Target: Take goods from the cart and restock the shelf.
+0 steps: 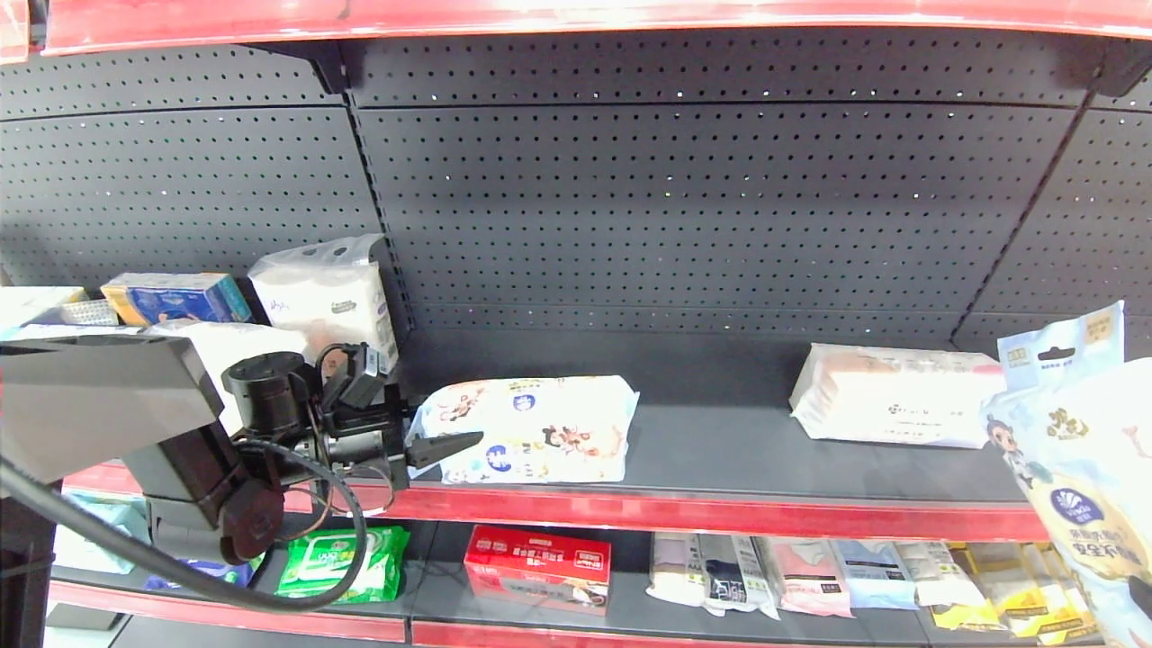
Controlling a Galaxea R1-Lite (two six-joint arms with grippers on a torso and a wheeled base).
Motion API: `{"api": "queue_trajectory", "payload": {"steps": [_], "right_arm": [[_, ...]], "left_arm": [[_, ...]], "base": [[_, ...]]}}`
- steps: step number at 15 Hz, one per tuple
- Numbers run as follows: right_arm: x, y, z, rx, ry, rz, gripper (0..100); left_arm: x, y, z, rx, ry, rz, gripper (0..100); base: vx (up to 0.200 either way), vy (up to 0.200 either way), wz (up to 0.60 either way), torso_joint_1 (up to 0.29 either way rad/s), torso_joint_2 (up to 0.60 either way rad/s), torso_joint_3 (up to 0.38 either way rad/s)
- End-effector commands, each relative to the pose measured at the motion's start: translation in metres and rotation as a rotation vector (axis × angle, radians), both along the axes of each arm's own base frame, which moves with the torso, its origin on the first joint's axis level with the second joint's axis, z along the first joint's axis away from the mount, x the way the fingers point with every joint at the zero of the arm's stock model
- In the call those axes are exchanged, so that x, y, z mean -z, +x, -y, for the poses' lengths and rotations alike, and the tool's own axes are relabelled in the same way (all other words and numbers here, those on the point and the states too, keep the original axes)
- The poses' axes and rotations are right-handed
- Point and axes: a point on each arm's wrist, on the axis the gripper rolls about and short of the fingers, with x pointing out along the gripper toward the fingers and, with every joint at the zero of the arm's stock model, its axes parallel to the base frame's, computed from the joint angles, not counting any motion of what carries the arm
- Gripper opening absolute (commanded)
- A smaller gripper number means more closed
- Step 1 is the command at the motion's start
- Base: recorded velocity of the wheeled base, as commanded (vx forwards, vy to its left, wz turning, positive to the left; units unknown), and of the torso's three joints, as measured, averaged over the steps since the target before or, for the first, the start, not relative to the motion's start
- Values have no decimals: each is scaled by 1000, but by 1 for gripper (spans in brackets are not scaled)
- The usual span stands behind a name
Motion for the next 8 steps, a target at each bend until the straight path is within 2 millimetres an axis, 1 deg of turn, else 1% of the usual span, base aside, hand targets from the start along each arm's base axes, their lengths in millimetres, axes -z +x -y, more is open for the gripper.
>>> {"api": "queue_trajectory", "payload": {"steps": [1, 3, 4, 8], "right_arm": [[0, -1, 0, -1, -1, 5, 0], [0, -1, 0, 1, 0, 8, 0], [0, -1, 0, 1, 0, 8, 0], [1, -2, 0, 1, 0, 8, 0]], "left_arm": [[0, -1, 0, 0, 0, -2, 0], [1, -1, 0, 0, 1, -6, 0], [2, -3, 0, 0, 1, -12, 100], [2, -6, 0, 1, -1, -13, 100]], "base": [[0, 0, 0, 0, 0, 0], [0, 0, 0, 0, 0, 0], [0, 0, 0, 0, 0, 0], [0, 0, 0, 0, 0, 0]]}}
